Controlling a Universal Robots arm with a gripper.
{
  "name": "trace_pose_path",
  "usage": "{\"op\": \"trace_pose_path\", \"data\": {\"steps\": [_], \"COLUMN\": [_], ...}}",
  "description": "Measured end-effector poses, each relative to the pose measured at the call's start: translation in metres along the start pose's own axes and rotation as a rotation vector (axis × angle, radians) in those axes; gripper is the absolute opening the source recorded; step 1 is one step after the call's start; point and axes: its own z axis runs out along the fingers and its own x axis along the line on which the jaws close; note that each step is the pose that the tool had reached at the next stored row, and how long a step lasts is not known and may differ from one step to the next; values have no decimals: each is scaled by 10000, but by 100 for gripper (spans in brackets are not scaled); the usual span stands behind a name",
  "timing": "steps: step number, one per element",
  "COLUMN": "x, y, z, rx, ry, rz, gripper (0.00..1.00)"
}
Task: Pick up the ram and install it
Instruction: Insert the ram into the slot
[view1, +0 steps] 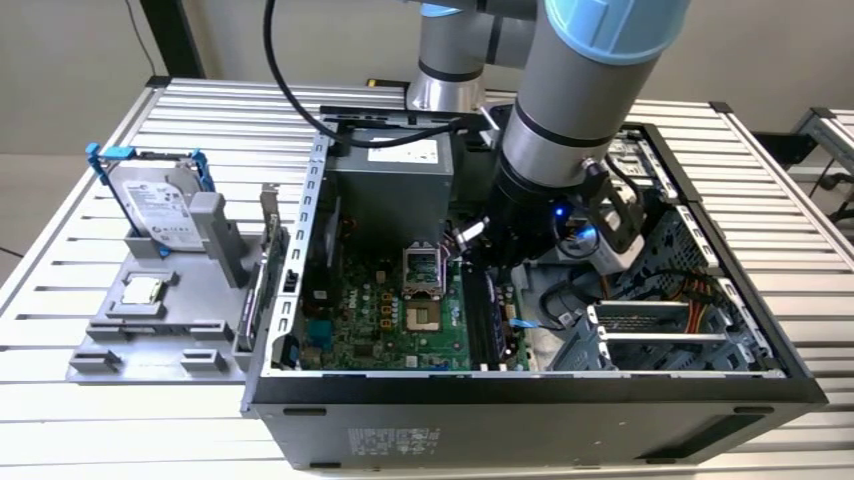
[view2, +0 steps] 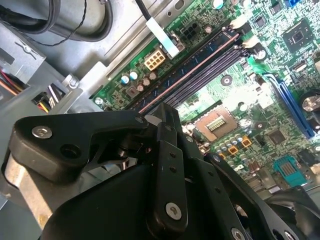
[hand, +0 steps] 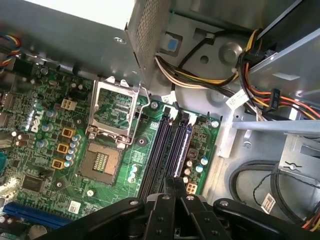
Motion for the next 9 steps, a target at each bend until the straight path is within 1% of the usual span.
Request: {"op": "trace_pose_path", "data": {"steps": [9], "x": [-13], "y": [-3], "z": [1], "rx": [-13], "ry": [19], "rz": [-314], "gripper": [0]}}
